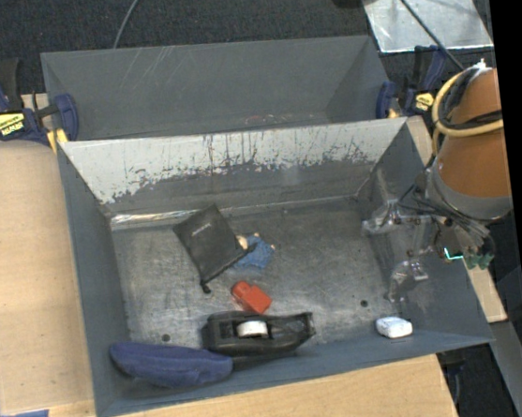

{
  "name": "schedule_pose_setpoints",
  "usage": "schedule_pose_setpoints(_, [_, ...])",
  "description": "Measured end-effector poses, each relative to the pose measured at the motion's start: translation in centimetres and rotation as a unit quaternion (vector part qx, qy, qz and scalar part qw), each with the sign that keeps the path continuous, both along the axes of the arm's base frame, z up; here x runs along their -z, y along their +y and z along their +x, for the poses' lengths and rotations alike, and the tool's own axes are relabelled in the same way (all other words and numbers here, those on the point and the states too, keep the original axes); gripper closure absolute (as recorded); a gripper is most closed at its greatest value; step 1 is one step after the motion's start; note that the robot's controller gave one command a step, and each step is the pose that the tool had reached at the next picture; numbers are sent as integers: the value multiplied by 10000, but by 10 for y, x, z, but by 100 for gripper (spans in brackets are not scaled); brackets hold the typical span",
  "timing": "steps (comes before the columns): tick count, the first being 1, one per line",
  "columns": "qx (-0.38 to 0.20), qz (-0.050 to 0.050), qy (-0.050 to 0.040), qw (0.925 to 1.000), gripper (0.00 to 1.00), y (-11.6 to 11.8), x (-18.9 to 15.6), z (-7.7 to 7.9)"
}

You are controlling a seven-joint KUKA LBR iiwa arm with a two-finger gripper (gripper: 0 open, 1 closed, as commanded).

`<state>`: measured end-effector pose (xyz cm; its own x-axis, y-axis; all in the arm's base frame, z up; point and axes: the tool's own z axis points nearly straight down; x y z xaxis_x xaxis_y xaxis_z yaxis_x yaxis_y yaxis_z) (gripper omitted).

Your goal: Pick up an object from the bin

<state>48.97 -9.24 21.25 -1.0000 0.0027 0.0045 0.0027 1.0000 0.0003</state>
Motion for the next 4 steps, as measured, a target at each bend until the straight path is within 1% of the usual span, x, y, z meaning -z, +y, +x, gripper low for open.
schedule_pose_setpoints(1, [-546, 18, -21, 9985, 0, 105, 21, 18])
schedule_pose_setpoints(2, [-909, 15, -44, 9959, 0, 165, 86, 96])
schedule_pose_setpoints(3, [-960, 4, -62, 9954, 0, 171, 138, 122])
schedule_pose_setpoints(4, [-967, 7, -127, 9952, 100, 171, 133, 125])
